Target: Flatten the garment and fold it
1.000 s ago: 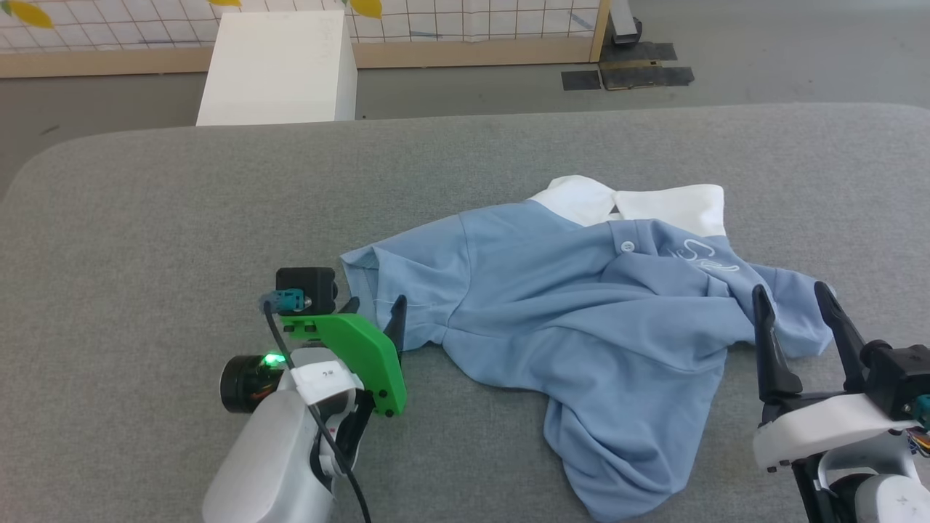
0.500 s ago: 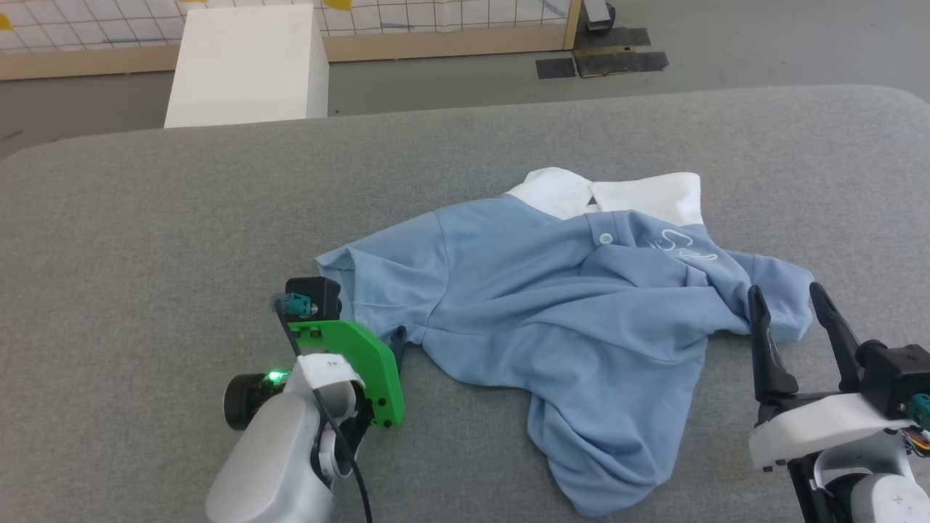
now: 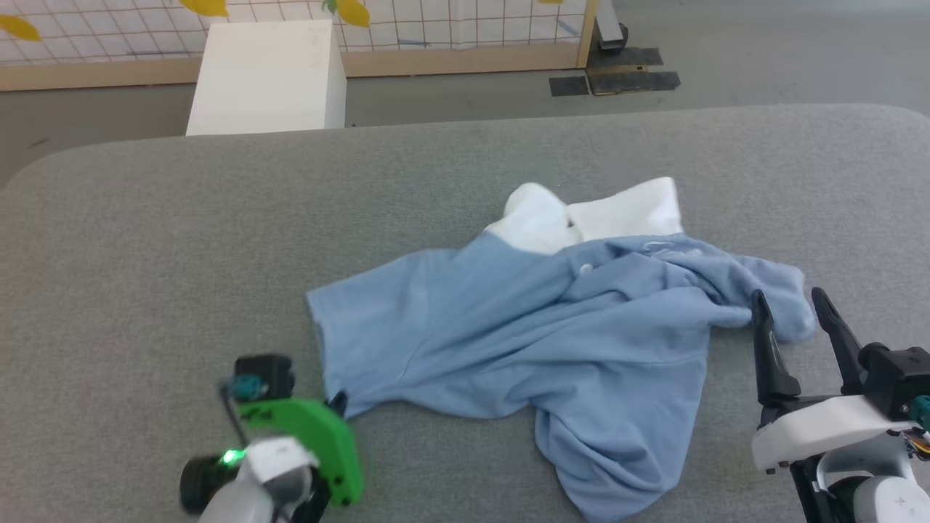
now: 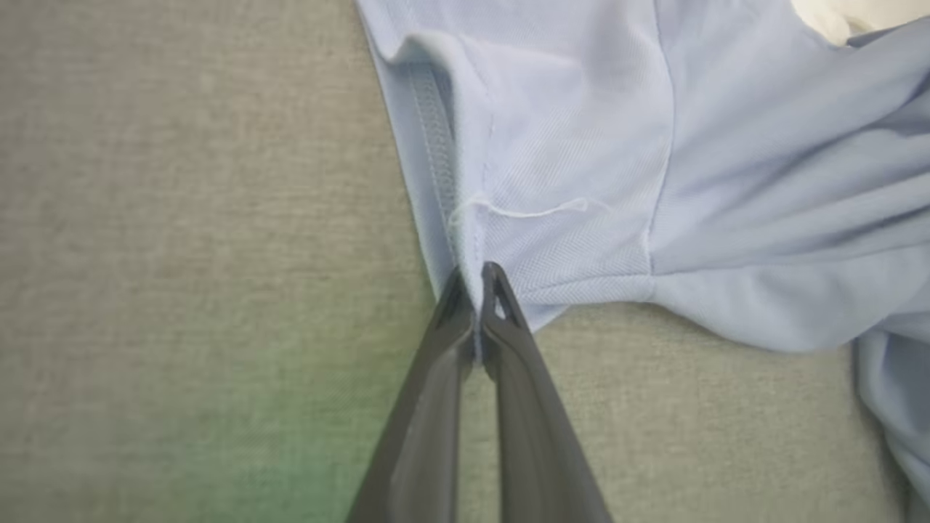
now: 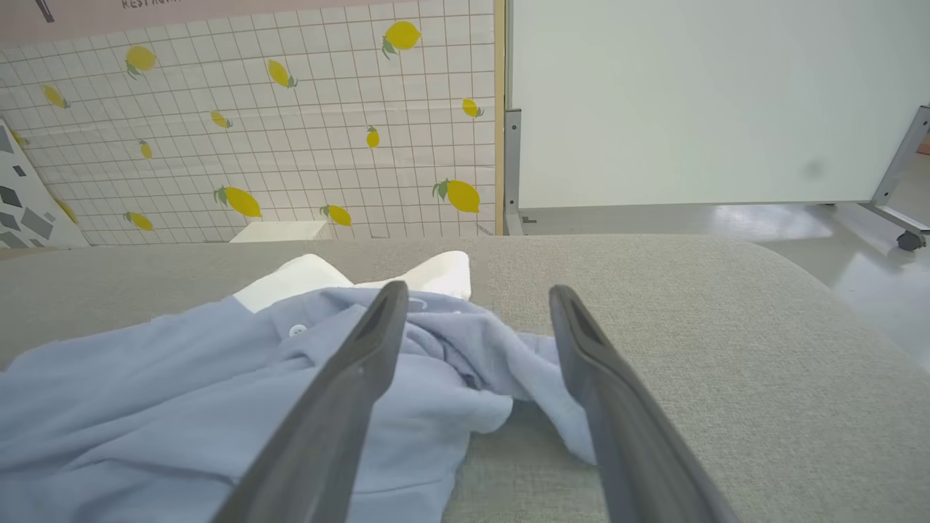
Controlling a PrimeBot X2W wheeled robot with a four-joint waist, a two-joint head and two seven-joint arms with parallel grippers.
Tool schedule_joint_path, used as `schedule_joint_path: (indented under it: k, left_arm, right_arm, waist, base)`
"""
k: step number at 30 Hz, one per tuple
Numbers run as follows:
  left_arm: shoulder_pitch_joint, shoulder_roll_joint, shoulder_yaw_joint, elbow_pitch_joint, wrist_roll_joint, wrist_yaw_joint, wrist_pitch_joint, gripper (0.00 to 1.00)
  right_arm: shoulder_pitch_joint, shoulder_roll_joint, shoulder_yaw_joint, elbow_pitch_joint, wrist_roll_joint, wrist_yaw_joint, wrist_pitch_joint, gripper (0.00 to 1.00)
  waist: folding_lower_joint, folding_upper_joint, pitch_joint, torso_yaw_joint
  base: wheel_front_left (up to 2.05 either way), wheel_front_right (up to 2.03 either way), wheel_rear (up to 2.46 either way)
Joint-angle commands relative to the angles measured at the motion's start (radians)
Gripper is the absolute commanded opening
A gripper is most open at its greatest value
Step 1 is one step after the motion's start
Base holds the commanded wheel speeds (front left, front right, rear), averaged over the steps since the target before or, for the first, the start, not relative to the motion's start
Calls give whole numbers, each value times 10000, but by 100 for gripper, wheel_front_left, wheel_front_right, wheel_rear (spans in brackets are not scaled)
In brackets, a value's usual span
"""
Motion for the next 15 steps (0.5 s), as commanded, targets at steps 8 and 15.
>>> schedule_joint_path:
  k: [8,15]
  left_arm:
    - [2656,883,958,-1916,-528,1073,607,0]
    - [3279,697,1414,-2339,-896,1192,30,100]
  right_arm:
    - [158,3,-152,-168,31,-15,194,100]
    - [231,3,-378,-78,-20,-15,739,100]
  waist:
    - [1,0,-93,318]
    - [1,0,-107,457]
  base:
    - [0,0,0]
    - [0,0,0]
